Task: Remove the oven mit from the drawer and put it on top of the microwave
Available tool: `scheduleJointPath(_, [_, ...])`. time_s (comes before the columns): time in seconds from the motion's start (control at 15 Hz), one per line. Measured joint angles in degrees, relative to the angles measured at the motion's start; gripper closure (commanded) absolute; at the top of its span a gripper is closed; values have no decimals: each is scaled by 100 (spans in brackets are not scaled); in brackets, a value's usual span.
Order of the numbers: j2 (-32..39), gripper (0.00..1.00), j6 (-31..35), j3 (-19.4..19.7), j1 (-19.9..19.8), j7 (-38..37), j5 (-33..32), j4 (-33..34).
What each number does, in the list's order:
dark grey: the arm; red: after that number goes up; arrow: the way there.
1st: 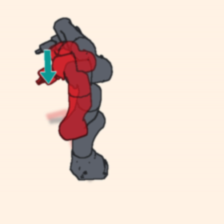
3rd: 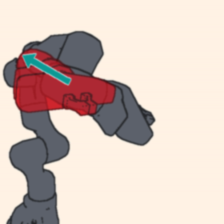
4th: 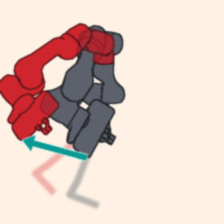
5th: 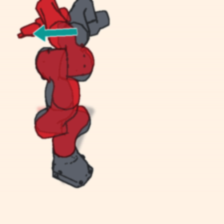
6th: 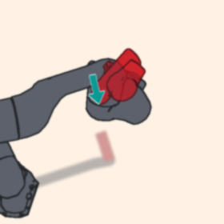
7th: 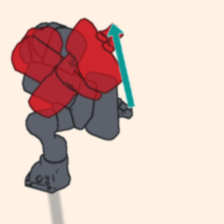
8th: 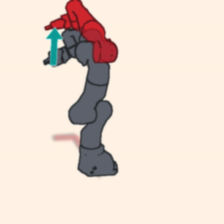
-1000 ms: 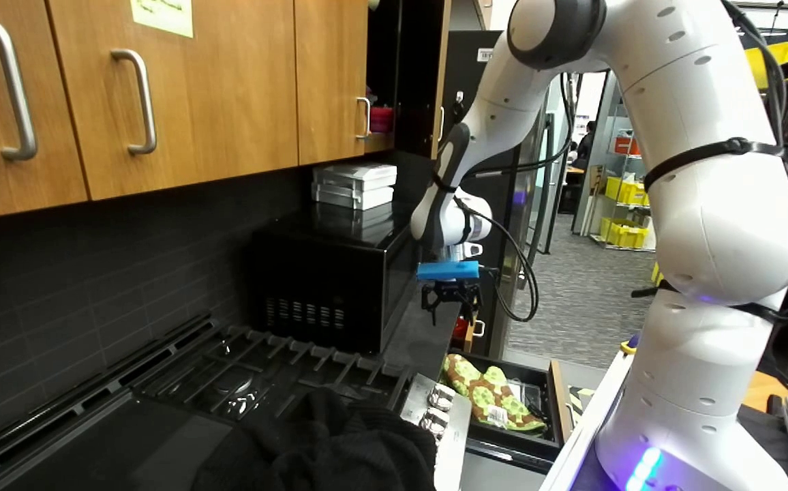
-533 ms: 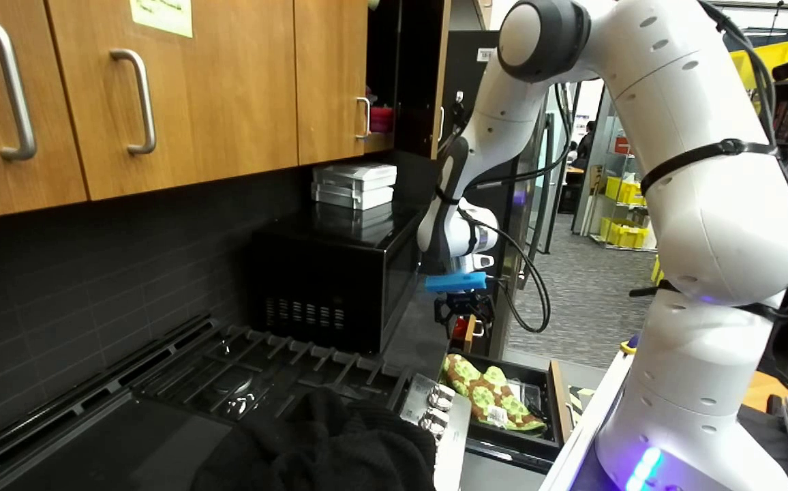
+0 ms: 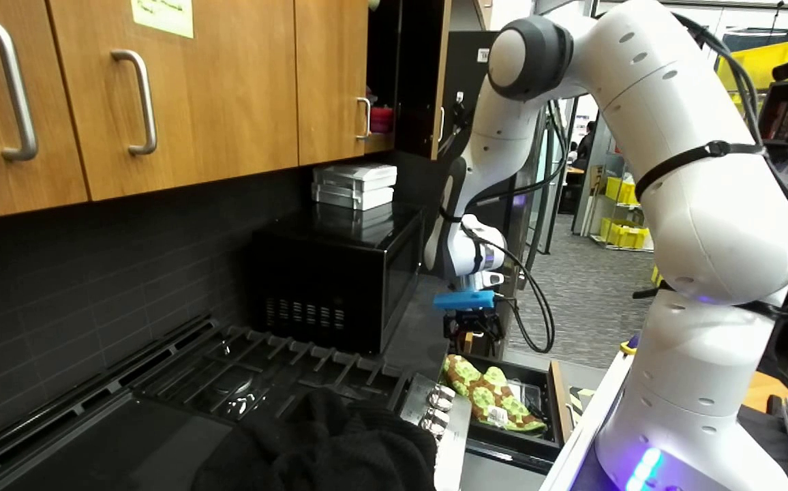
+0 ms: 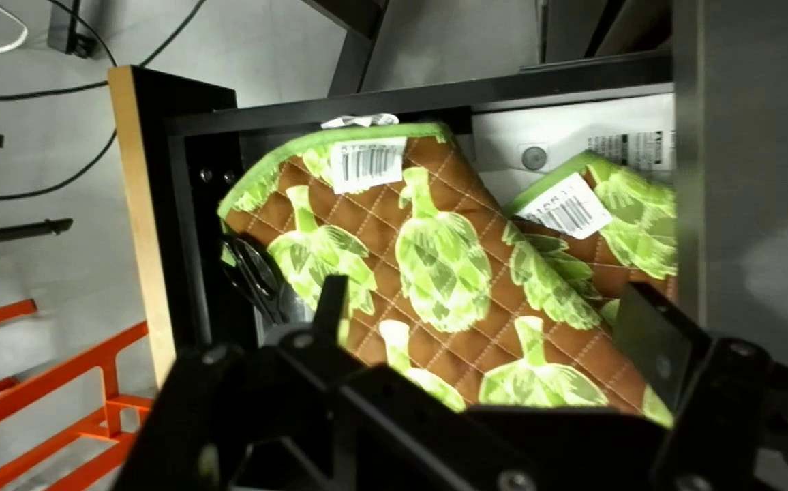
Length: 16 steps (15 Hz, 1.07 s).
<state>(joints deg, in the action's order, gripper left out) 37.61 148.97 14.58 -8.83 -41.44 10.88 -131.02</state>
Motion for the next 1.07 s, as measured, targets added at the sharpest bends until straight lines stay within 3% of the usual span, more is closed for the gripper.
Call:
scheduleJointPath(0.53, [502, 0, 269, 218, -596, 373, 395, -243])
scheduleJointPath(1.07, [508, 0, 266, 234, -575, 392, 408, -232])
